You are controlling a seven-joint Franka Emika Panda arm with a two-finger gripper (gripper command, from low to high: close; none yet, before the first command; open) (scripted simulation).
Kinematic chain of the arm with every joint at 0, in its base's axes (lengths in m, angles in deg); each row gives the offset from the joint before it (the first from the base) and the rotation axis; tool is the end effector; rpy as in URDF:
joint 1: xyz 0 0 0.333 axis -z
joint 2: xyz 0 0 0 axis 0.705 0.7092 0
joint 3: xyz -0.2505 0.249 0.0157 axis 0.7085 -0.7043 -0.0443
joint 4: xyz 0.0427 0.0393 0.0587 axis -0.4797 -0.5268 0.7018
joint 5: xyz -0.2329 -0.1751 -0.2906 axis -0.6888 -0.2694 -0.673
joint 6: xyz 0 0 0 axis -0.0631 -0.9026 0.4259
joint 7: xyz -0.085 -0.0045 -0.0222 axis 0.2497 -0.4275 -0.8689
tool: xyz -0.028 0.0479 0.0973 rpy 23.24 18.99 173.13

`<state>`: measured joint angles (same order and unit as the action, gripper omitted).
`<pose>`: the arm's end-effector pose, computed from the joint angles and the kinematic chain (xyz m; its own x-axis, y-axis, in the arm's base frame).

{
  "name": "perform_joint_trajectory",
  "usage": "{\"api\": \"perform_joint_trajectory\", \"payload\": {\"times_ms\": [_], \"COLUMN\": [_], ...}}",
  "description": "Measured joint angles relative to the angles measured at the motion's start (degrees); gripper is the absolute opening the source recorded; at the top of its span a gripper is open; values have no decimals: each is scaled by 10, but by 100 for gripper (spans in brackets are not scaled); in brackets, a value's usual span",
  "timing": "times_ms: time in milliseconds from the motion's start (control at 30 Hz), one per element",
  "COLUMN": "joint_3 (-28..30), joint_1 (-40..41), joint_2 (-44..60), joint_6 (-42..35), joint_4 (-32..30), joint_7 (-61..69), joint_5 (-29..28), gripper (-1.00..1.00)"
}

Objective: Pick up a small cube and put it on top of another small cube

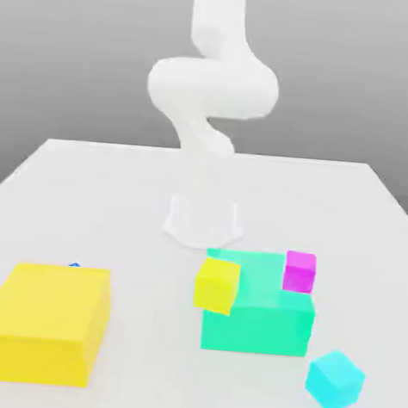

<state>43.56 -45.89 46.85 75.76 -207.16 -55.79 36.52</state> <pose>0.3784 0.0168 0.6977 0.5470 -0.6889 0.4756 -0.5071 -0.7248 -0.4664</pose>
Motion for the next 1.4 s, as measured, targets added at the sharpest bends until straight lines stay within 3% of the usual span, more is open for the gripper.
{"api": "perform_joint_trajectory", "payload": {"times_ms": [667, 867, 1000, 1033, 1233, 1400], "joint_3": [-94, -101, -71, -65, -62, -89], "joint_1": [-97, -125, -152, -157, -159, -139], "joint_2": [419, 545, 629, 642, 649, 572], "joint_6": [169, 224, 287, 297, 303, 241], "joint_4": [-76, -93, -80, -77, -76, -91], "joint_7": [8, -7, -31, -34, -38, -11], "joint_5": [-37, -70, -103, -108, -111, -76], "gripper": [0, 0, 0, -100, -100, -100]}}
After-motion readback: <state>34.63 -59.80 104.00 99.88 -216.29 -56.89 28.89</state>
